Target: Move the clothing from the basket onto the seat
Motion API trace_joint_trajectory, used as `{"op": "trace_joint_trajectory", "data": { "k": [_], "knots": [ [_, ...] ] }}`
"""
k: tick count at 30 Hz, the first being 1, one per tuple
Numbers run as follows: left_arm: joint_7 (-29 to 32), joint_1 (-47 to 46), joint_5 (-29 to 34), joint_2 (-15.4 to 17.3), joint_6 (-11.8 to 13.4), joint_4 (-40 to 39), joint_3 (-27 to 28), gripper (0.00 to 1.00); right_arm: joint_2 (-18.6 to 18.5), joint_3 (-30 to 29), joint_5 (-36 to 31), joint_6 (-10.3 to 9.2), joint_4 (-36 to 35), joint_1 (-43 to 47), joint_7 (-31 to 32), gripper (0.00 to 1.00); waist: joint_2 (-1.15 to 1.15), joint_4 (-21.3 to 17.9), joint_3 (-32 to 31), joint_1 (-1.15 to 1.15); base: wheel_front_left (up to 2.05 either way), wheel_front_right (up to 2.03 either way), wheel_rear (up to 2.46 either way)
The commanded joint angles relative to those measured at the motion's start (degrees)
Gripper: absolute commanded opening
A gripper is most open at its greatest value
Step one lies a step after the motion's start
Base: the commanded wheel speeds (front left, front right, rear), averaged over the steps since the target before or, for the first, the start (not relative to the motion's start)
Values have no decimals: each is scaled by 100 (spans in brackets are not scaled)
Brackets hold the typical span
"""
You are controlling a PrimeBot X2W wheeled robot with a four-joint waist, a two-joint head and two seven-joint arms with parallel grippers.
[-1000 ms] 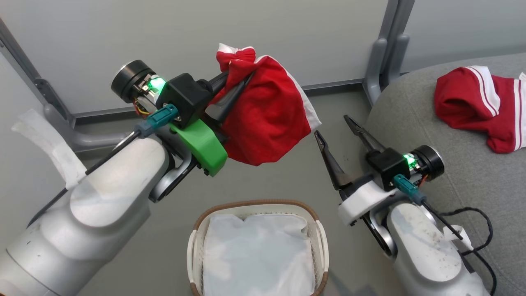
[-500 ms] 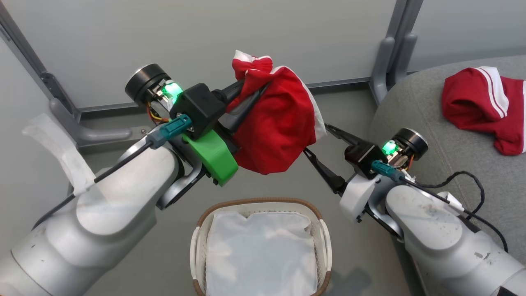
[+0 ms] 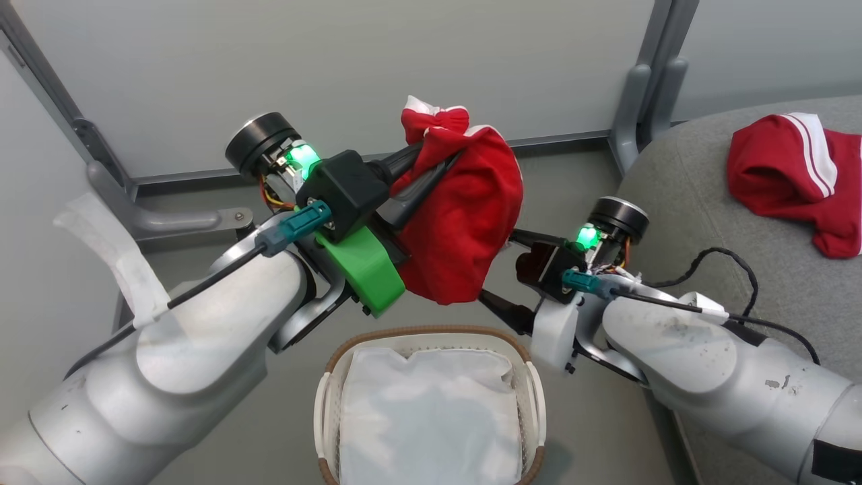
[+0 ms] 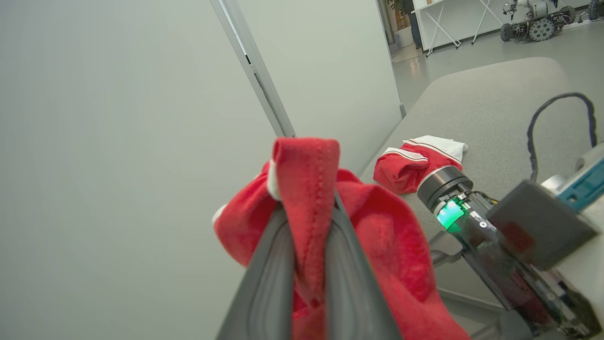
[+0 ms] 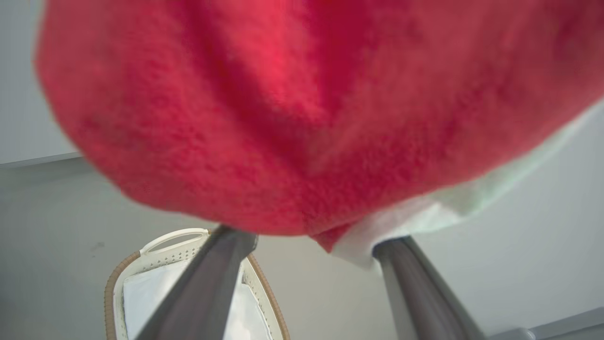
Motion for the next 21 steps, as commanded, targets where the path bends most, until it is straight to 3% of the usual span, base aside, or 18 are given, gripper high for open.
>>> {"op": "trace_joint_trajectory", "data": {
  "k": [1, 4, 5, 6, 7, 8, 9, 19, 20, 21],
  "knots": [
    [-6, 73, -36, -13, 7, -14, -9, 0, -10, 97, 77, -8, -148, -60, -27, 100, 0, 3, 1, 0, 0, 0, 0],
    [-23, 114, -84, 3, 17, 3, -12, 0, -5, 164, 67, -8, -483, -167, -27, 100, 0, 13, 11, 0, 0, 0, 0],
    [-25, 124, -92, 17, 21, 10, -10, 0, -7, 138, 24, -8, -562, -176, -27, 67, 0, 14, 16, 0, 0, 0, 0],
    [-31, 131, -101, 34, 30, 20, -6, 0, -11, 80, -40, -8, -633, -166, -26, 41, 0, 15, 24, 0, 0, 0, 0],
    [-35, 134, -107, 45, 33, 28, -2, 0, -10, 37, -93, -8, -685, -142, -26, 28, 0, 17, 28, 0, 0, 0, 0],
    [-51, 140, -120, 57, 42, 37, 5, 0, -7, -14, -173, -8, -750, -105, -26, 6, 0, 19, 33, 0, 0, 0, 0],
    [-54, 149, -134, 66, 47, 43, 12, 0, -7, -72, -224, -8, -789, -66, -27, 0, 0, 20, 36, 0, 0, 0, 0],
    [-188, 368, -352, 214, 210, 137, 195, 1, 90, -1129, -738, -8, -931, 409, -27, 0, 0, -18, 82, 0, 0, 0, 0],
    [-210, 397, -390, 231, 231, 167, 217, 33, 85, -1228, -780, -8, -950, 452, -27, 0, 0, -24, 91, 0, 0, 0, 0],
    [-221, 415, -405, 242, 244, 189, 231, 43, 88, -1318, -803, -8, -970, 480, -26, 0, 0, -29, 98, 0, 0, 0, 0]
  ]
}}
